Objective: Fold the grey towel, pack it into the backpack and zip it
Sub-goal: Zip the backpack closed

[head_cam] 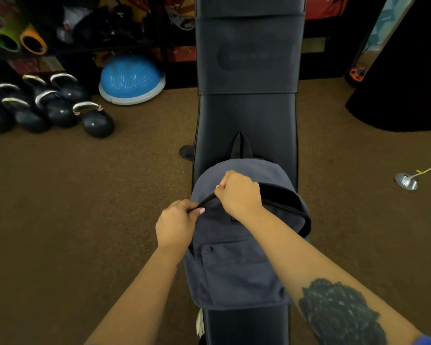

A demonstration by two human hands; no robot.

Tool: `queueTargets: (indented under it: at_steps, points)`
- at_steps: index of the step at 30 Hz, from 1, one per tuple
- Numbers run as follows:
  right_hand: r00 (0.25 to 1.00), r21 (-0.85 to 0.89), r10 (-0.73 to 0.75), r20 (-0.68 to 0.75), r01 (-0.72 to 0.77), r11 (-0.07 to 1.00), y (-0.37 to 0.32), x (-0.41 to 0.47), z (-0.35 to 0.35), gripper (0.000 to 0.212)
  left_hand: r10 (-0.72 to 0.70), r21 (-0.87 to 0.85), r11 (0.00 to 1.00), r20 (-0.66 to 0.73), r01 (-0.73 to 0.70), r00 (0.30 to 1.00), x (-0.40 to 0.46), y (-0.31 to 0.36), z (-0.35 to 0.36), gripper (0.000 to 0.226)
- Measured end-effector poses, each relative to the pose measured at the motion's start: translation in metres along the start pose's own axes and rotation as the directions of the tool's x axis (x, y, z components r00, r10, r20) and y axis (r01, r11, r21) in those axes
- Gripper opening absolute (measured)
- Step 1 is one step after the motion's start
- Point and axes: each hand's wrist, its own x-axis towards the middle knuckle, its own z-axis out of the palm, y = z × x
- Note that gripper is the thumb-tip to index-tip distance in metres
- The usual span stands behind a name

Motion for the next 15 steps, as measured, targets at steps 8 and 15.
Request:
queueTargets:
  at_steps: [8, 15]
  points:
    - [0.983, 0.281, 0.135, 0.127, -0.166, 0.945, 0.021, 0.009, -0.03, 0.012, 0.112, -0.049, 0.993, 0.123, -0.107, 0.986, 0.01, 0.014, -0.009, 0.035]
    - [0.984, 0.318, 0.13, 0.125, -0.163, 0.934, 0.014, 0.002, -0.034, 0.014, 0.301, -0.021, 0.953, 0.132, -0.301, 0.944, 0.027, 0.058, 0.002, 0.027]
